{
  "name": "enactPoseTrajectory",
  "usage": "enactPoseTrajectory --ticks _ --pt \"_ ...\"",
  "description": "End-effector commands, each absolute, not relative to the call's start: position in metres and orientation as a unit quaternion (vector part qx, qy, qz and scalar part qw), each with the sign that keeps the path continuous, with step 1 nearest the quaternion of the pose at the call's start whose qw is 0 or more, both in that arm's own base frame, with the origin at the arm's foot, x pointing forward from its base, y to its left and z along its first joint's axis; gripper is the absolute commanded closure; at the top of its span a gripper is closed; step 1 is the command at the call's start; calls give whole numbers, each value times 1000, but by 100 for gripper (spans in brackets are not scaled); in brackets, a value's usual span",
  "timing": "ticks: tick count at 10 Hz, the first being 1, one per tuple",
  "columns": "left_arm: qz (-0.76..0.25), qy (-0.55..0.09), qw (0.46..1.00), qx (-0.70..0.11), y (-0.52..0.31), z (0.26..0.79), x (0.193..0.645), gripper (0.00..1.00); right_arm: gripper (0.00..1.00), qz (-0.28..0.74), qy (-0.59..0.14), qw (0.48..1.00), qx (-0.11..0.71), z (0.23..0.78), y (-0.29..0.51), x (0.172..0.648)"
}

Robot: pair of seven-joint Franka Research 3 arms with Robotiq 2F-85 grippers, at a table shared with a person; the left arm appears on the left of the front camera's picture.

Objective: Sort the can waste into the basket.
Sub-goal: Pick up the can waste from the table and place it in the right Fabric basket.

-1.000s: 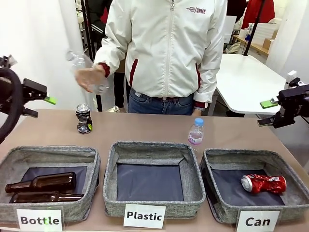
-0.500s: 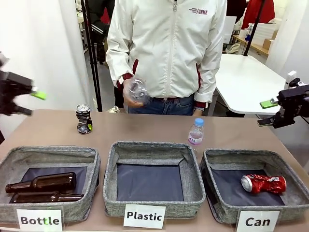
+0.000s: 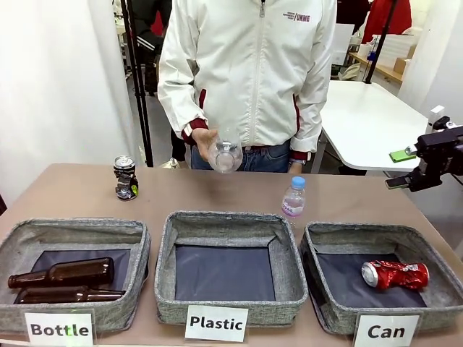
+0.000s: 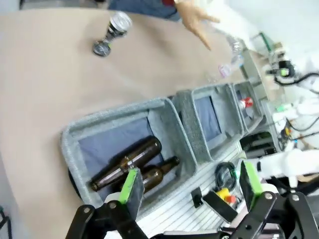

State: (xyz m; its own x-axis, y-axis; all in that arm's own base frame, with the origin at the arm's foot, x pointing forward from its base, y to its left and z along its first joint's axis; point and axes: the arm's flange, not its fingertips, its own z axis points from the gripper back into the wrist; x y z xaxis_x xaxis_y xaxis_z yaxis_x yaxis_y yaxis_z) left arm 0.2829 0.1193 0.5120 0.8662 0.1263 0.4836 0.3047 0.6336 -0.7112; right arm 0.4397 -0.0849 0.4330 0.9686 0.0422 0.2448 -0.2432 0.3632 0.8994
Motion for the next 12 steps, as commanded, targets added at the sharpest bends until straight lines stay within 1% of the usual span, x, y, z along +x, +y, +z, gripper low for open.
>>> enactPoseTrajectory --ticks 1,2,3,4,5,8,9,10,11,12 --pt "-47 -311 870 -380 82 489 322 0 0 93 -102 816 562 433 -83 438" --pt "-63 -310 889 -332 68 479 347 0 0 93 -102 816 562 433 -83 438" --pt "-95 -272 904 -316 56 466 366 0 0 93 -102 816 562 433 -83 438" --pt "-107 -261 909 -305 45 454 398 0 0 93 -102 816 562 433 -83 438" --pt "-79 -264 923 -270 42 447 417 0 0 93 -102 816 562 433 -83 438" --pt "-58 -296 920 -252 19 403 469 0 0 93 -102 816 562 433 -83 438" --pt "-36 -323 913 -245 19 398 478 0 0 93 -102 816 562 433 -83 438" --pt "19 -344 903 -258 25 406 488 0 0 93 -102 816 562 433 -83 438" --pt "-41 -285 927 -239 20 406 467 0 0 93 -102 816 562 433 -83 438" --pt "-41 -285 927 -239 20 406 467 0 0 93 -102 816 562 433 -83 438"
